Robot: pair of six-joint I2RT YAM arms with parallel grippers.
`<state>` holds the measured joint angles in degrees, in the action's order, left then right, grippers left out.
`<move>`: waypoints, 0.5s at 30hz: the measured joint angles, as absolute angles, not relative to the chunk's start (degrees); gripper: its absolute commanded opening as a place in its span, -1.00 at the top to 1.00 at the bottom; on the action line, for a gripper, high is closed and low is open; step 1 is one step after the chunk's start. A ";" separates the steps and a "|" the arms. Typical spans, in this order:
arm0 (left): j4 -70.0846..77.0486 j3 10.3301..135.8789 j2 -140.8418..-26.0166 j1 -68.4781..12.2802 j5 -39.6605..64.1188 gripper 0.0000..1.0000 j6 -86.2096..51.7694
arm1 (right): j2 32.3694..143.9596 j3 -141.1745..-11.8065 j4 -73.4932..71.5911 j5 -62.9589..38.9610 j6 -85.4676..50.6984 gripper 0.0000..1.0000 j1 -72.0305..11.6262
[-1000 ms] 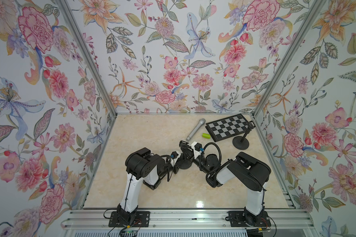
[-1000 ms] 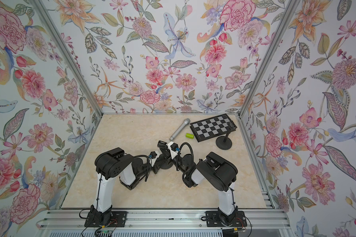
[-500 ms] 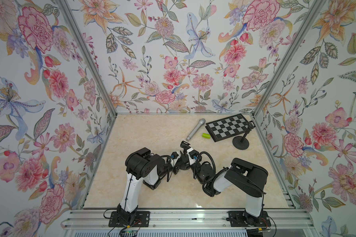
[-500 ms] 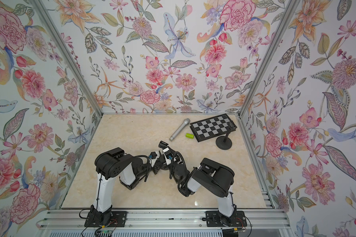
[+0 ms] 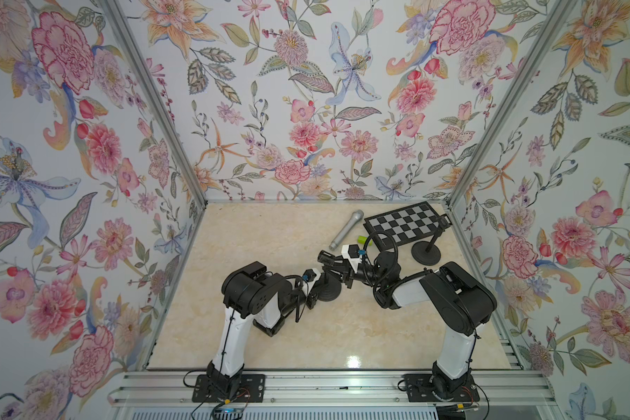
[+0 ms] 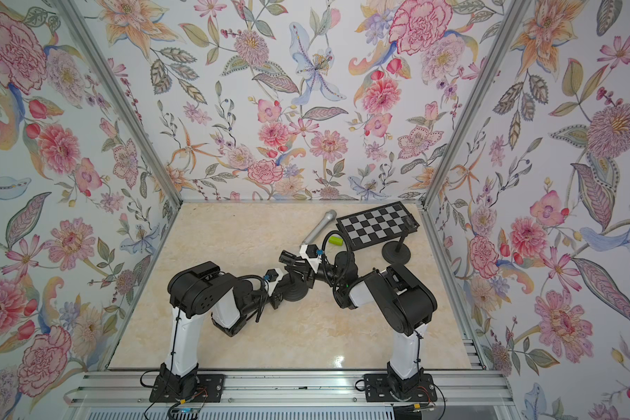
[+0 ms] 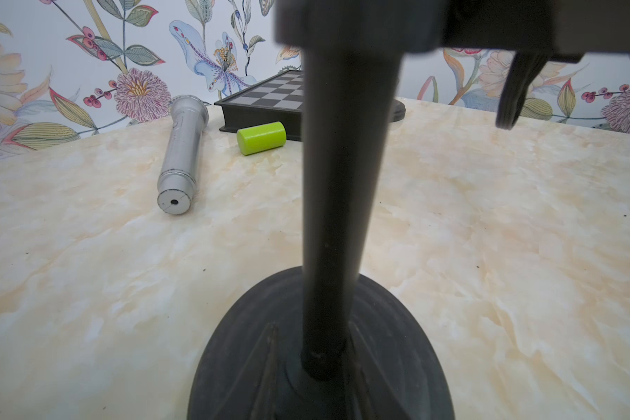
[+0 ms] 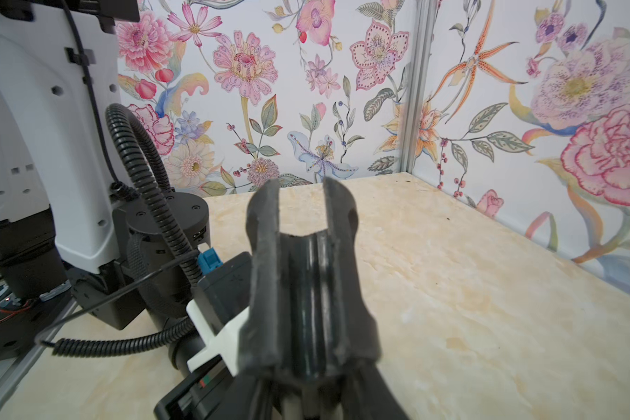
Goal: Assemble a microphone stand
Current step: Screw the microphone stand pole into the microphone stand base.
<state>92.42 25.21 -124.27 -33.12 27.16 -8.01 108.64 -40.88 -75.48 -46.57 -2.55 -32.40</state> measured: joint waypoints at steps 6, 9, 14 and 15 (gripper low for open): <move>92.42 25.23 -124.20 -33.19 26.57 0.38 -8.36 | 108.90 -40.69 -75.90 -44.86 -0.95 1.00 -32.77; 92.40 25.21 -124.22 -33.21 26.55 0.38 -8.16 | 107.26 -36.34 -79.31 -34.02 -0.93 1.00 -35.73; 92.42 25.15 -124.22 -33.21 26.57 0.38 -8.12 | 106.28 -31.42 -85.03 4.14 1.23 1.00 -49.41; 92.42 25.10 -124.22 -33.21 26.61 0.38 -8.12 | 106.67 -31.75 -85.23 12.32 1.65 1.00 -52.56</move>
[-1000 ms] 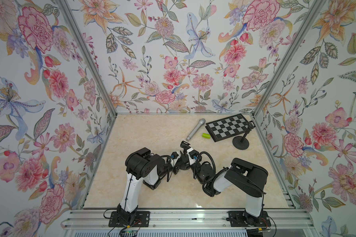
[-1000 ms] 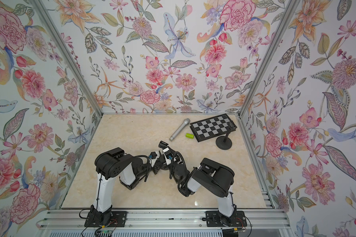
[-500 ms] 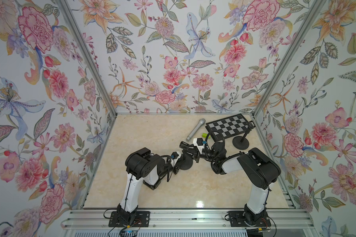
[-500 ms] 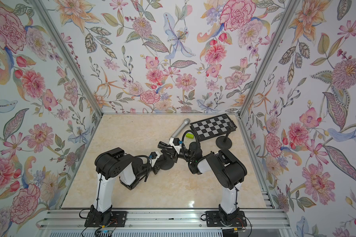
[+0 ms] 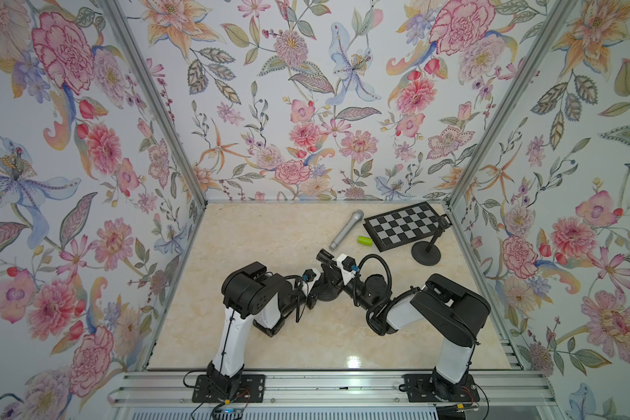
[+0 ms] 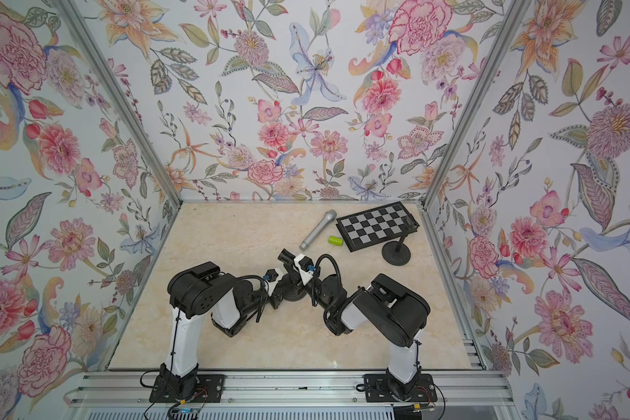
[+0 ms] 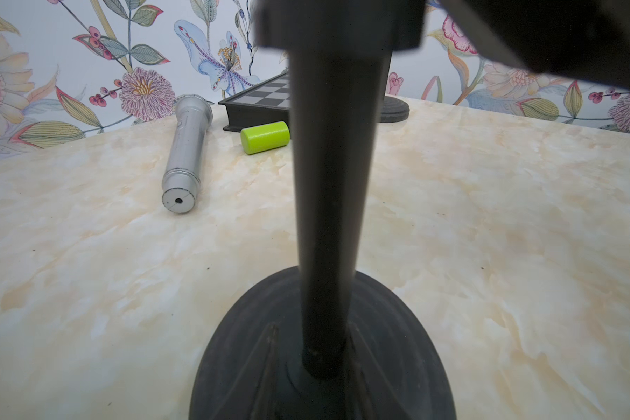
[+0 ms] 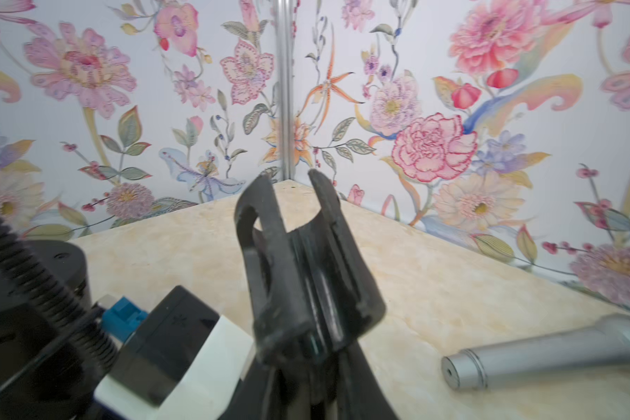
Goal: Assemble a microphone stand
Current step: Screw the microphone stand pole into the microphone stand base.
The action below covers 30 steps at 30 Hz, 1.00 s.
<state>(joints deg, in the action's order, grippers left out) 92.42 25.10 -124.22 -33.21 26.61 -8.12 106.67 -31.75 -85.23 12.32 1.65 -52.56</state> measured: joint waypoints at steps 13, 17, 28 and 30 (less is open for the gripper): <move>92.42 24.91 -124.11 -33.39 26.35 0.38 -7.94 | 106.26 -34.52 -79.29 33.45 4.71 -0.38 -59.96; 92.42 24.91 -124.11 -33.39 26.33 0.39 -7.97 | 98.54 -29.67 -69.08 8.38 5.87 -0.40 -49.58; 92.42 24.91 -124.11 -33.43 26.35 0.39 -7.97 | 99.09 -37.91 -60.01 -37.56 9.06 -0.11 -36.07; 92.42 24.91 -124.11 -33.43 26.35 0.39 -7.94 | 100.99 -39.05 -60.42 -41.12 9.28 0.10 -34.59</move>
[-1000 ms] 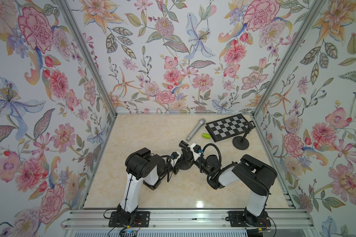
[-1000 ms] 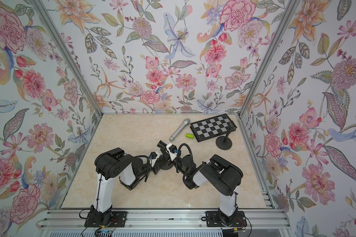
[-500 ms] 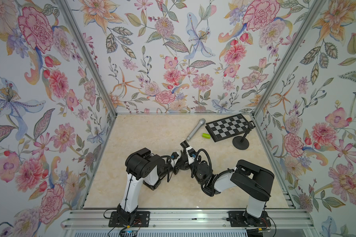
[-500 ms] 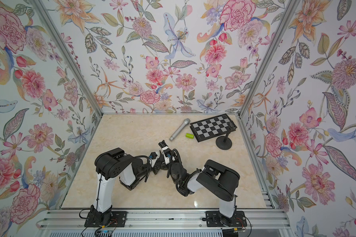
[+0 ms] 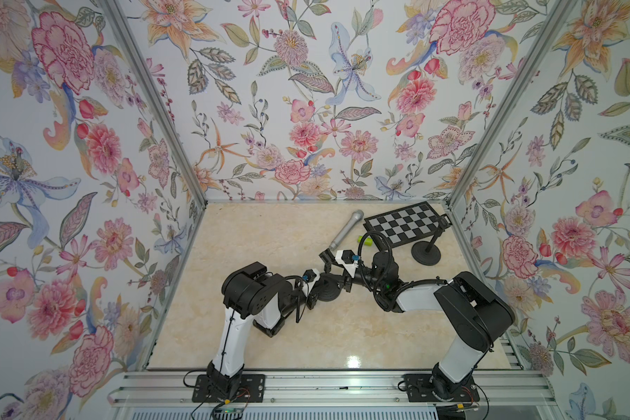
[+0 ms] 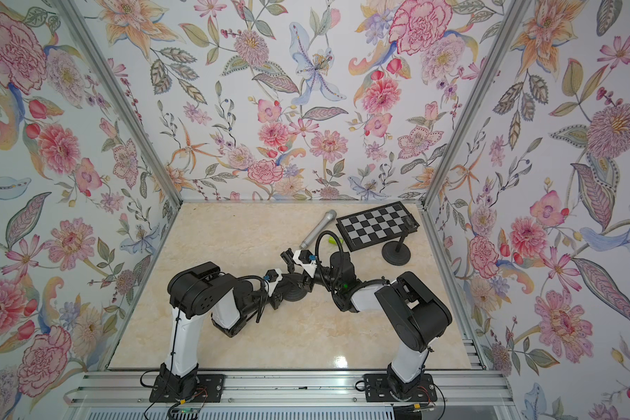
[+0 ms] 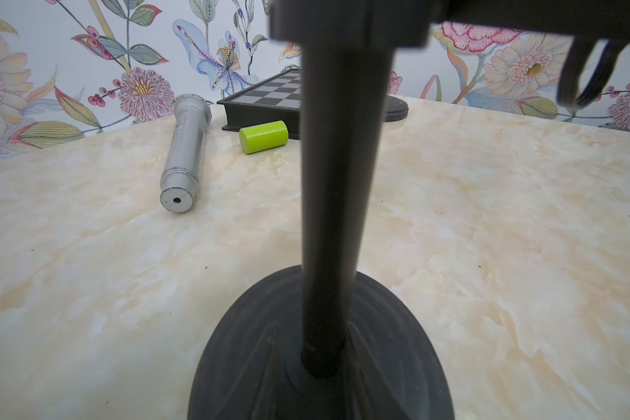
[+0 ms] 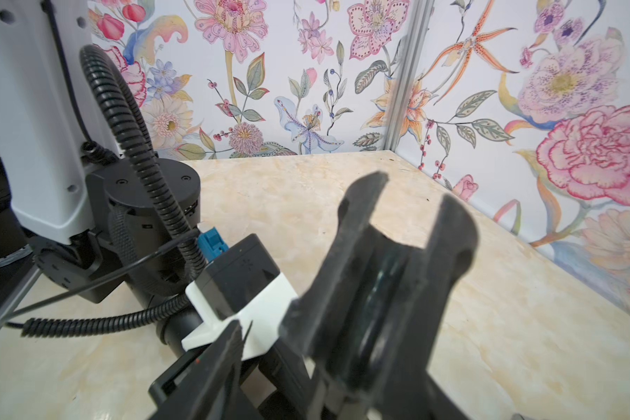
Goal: Assemble a microphone stand
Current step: Screw the microphone stand pole into the microphone stand base.
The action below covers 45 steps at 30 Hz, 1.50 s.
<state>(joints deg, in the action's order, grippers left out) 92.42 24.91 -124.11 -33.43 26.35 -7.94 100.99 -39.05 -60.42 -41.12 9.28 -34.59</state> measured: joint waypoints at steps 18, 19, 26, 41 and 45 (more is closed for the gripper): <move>92.42 24.95 -124.14 -33.45 25.87 0.39 -7.97 | 106.32 -34.92 -76.29 -20.10 0.49 1.00 -40.73; 92.42 24.95 -124.14 -33.43 25.87 0.39 -7.97 | 106.54 -34.04 -78.13 -13.02 0.32 1.00 -43.22; 92.42 24.93 -124.14 -33.43 25.63 0.39 -7.99 | 112.97 -37.04 -86.28 34.04 1.69 1.00 -59.61; 92.42 24.95 -124.14 -33.50 25.54 0.39 -7.97 | 104.95 -31.62 -78.76 -26.92 0.38 -0.28 -35.86; 92.42 24.95 -124.14 -33.50 25.52 0.38 -7.99 | 105.78 -36.80 -78.04 -41.06 -1.13 -0.14 -33.12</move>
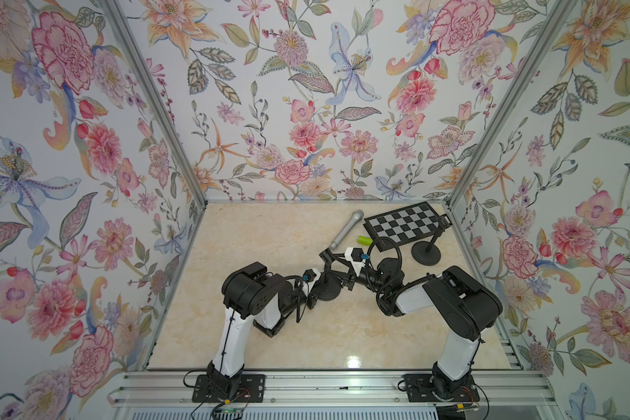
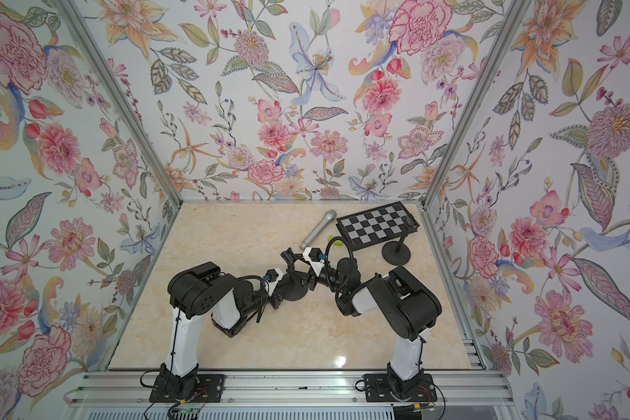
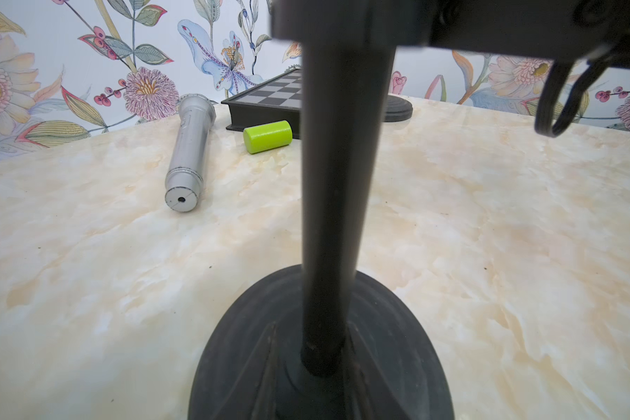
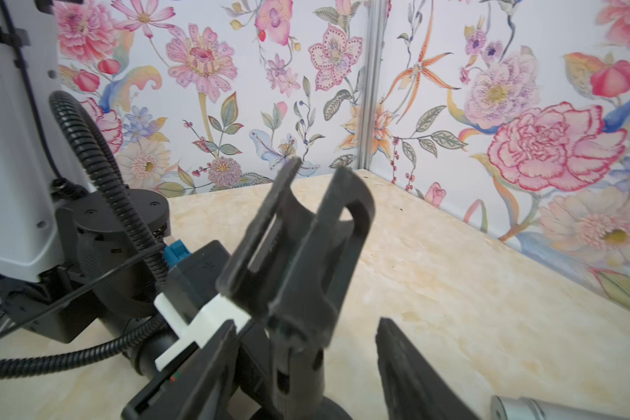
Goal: Assemble a microphone stand
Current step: Screw the microphone stand pole into the microphone stand base.
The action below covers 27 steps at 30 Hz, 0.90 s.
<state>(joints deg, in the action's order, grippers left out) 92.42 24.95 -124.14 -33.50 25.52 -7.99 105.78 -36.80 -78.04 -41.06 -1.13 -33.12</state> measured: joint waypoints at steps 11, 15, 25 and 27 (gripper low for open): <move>92.44 24.95 -124.18 -33.50 25.47 0.38 -8.12 | 113.16 -47.46 -75.00 -55.70 -4.97 0.64 -31.14; 92.44 25.45 -124.44 -33.54 25.45 0.38 -8.43 | 113.80 -48.42 -74.11 -56.18 -3.73 1.00 -30.76; 92.44 25.58 -124.53 -33.47 24.82 0.38 -8.62 | 109.80 -38.11 -81.17 -24.45 -3.16 1.00 -38.98; 92.44 25.58 -124.57 -33.50 24.82 0.38 -8.58 | 110.00 -35.44 -85.47 -9.93 -3.22 1.00 -43.66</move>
